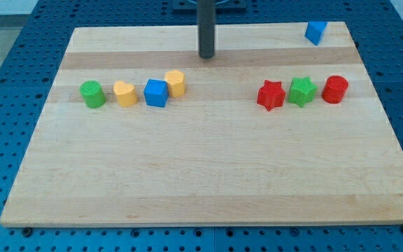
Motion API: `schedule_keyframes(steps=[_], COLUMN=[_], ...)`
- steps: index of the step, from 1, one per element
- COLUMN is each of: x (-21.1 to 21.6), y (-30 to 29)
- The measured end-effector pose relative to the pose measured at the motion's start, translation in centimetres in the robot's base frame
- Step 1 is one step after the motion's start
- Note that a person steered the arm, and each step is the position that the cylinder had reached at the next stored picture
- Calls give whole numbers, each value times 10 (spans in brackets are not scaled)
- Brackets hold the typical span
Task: Place the hexagon below the triangle
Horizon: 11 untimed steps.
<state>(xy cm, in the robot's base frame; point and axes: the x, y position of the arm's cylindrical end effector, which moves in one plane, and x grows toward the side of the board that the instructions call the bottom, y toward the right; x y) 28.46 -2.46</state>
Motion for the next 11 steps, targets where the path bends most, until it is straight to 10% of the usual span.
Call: schedule_keyframes(steps=[5,11], x=[79,79], y=[-88,55])
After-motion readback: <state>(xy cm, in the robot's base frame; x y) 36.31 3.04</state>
